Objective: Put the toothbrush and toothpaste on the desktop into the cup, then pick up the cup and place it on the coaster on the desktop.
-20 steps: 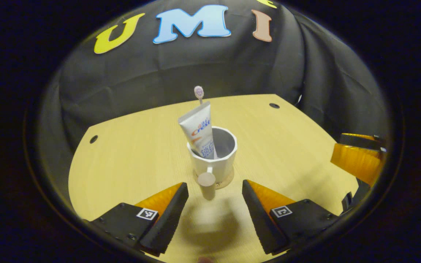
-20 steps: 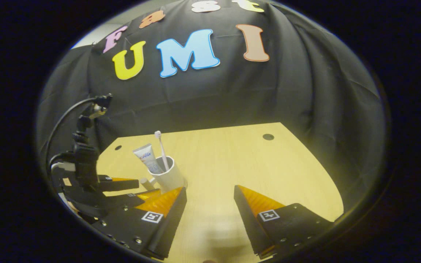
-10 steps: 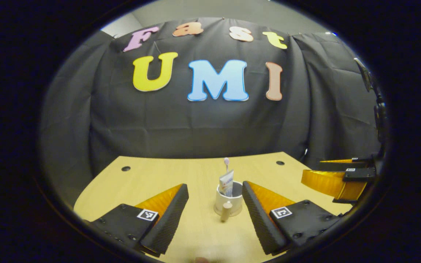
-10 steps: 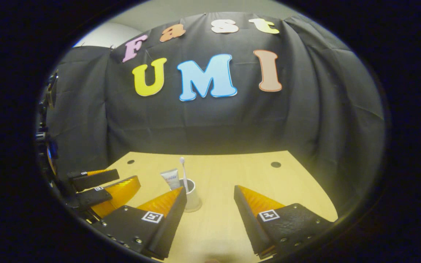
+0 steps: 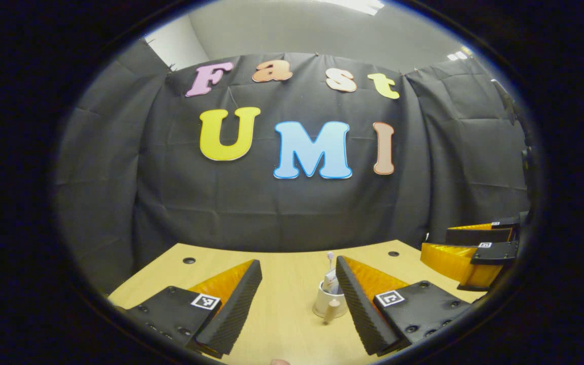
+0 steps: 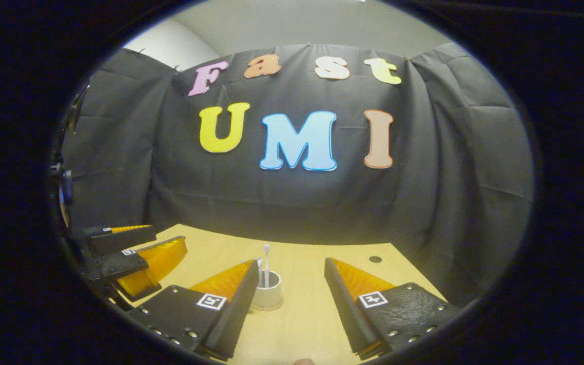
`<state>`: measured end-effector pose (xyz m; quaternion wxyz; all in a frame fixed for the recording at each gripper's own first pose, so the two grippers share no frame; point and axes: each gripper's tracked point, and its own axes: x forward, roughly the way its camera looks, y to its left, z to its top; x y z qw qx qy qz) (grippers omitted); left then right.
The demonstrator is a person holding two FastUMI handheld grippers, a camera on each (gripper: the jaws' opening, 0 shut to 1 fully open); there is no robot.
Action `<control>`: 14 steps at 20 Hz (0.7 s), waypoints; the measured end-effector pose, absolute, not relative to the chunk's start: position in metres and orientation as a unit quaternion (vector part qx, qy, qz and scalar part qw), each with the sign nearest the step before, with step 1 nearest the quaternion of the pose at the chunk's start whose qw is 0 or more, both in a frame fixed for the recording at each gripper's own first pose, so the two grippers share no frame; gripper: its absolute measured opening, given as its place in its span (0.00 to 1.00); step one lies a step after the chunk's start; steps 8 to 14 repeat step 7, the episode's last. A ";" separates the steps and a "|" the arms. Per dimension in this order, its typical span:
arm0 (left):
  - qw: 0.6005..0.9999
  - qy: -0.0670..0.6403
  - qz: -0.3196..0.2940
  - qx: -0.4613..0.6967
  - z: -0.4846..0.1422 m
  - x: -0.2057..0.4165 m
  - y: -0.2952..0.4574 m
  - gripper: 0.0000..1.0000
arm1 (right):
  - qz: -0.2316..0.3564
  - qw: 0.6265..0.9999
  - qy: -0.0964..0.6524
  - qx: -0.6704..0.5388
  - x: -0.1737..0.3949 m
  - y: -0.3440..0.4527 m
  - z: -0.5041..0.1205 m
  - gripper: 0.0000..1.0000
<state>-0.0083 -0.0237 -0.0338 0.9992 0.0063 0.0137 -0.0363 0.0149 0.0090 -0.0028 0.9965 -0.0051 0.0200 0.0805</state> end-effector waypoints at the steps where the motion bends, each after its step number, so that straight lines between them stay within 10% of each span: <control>1: 0.999 0.012 -0.037 0.007 -0.034 -0.007 -0.022 0.95 | 0.077 0.997 0.018 -0.006 0.014 0.011 -0.001 0.79; 14: 0.999 0.004 -0.034 0.000 -0.028 -0.006 0.006 0.95 | 0.051 0.999 0.001 -0.005 0.011 0.006 0.015 0.79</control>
